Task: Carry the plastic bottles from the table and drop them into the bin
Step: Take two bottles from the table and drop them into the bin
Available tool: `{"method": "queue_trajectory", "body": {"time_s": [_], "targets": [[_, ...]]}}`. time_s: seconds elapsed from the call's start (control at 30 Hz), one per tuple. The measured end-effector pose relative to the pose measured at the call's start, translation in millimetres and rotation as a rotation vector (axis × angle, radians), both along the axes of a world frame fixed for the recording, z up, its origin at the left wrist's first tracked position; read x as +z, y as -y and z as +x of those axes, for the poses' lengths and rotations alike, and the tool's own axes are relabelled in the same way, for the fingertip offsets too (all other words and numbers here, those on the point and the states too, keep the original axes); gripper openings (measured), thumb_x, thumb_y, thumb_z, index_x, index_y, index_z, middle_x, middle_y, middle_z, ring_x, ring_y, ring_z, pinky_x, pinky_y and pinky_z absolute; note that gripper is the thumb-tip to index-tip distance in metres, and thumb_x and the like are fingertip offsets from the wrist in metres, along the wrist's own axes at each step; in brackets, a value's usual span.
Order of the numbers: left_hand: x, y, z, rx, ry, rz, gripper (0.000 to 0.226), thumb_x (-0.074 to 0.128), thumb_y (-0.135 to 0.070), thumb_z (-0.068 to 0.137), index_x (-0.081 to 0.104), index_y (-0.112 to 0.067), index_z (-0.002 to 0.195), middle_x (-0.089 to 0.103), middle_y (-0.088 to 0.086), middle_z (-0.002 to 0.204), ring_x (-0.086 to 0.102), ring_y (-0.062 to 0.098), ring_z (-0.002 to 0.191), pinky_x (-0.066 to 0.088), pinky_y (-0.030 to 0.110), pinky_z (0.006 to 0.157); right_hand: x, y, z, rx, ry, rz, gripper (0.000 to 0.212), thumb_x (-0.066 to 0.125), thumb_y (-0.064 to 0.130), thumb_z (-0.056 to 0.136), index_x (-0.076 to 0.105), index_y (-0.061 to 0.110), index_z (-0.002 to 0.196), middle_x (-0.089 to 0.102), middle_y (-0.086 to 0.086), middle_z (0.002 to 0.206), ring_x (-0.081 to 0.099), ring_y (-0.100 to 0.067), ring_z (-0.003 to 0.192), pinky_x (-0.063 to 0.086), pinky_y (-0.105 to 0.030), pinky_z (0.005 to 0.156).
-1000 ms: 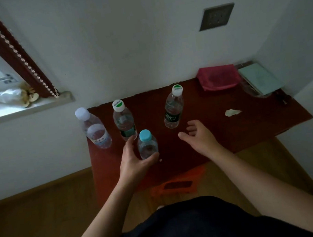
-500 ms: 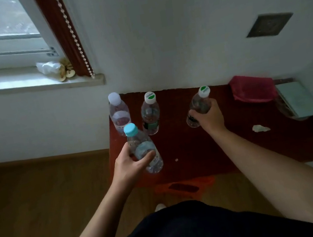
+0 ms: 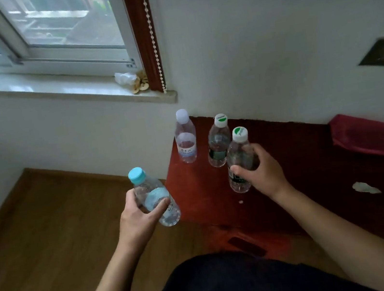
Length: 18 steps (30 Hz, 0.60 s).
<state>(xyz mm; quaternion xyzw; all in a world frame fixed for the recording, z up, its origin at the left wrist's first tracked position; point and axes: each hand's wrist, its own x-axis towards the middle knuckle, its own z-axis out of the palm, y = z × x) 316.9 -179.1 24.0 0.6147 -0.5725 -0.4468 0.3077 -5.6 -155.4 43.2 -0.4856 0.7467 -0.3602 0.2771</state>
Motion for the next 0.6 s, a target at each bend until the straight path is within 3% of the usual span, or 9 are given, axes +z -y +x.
{"method": "queue_trajectory", "body": {"time_s": [0.13, 0.27, 0.37, 0.53, 0.6], "targets": [[5, -29, 13, 0.165, -0.014, 0.037, 0.055, 0.083, -0.044, 0.073, 0.053, -0.026, 0.115, 0.067, -0.01, 0.11, 0.066, 0.005, 0.1, 0.059, 0.034, 0.084, 3, -11, 20, 0.191, 0.041, 0.071, 0.044, 0.083, 0.043, 0.07, 0.059, 0.034, 0.106, 0.067, 0.019, 0.103, 0.062, 0.008, 0.089, 0.045, -0.013, 0.071], [-2, -72, 34, 0.349, -0.006, 0.074, 0.052, 0.085, -0.043, 0.071, 0.056, -0.028, 0.111, 0.07, -0.008, 0.109, 0.068, 0.008, 0.102, 0.059, 0.037, 0.086, 9, -10, 41, 0.33, 0.096, 0.109, 0.042, 0.084, 0.043, 0.069, 0.058, 0.033, 0.101, 0.067, 0.012, 0.099, 0.065, 0.001, 0.087, 0.051, -0.018, 0.071], [-11, -116, 52, 0.516, 0.003, 0.133, 0.052, 0.085, -0.042, 0.071, 0.056, -0.029, 0.112, 0.069, -0.007, 0.111, 0.068, 0.012, 0.103, 0.058, 0.039, 0.086, 7, -11, 60, 0.472, 0.144, 0.155, 0.041, 0.083, 0.038, 0.073, 0.058, 0.029, 0.104, 0.066, 0.012, 0.098, 0.064, 0.003, 0.085, 0.046, -0.009, 0.063], [-26, -219, 70, 0.908, 0.001, 0.23, 0.049, 0.082, -0.027, 0.08, 0.052, -0.02, 0.119, 0.062, -0.009, 0.103, 0.061, 0.015, 0.098, 0.05, 0.023, 0.074, -20, -22, 98, 0.736, 0.148, 0.263, 0.044, 0.083, 0.044, 0.07, 0.057, 0.032, 0.104, 0.067, 0.012, 0.103, 0.066, -0.004, 0.094, 0.058, -0.034, 0.083], [-35, -266, 80, 1.062, 0.019, 0.296, 0.048, 0.081, -0.025, 0.081, 0.053, -0.016, 0.119, 0.061, -0.008, 0.102, 0.059, 0.018, 0.1, 0.05, 0.025, 0.078, -32, -28, 118, 0.826, 0.13, 0.3, 0.048, 0.082, 0.049, 0.067, 0.057, 0.034, 0.106, 0.067, 0.014, 0.106, 0.065, -0.005, 0.098, 0.058, -0.037, 0.087]]}}
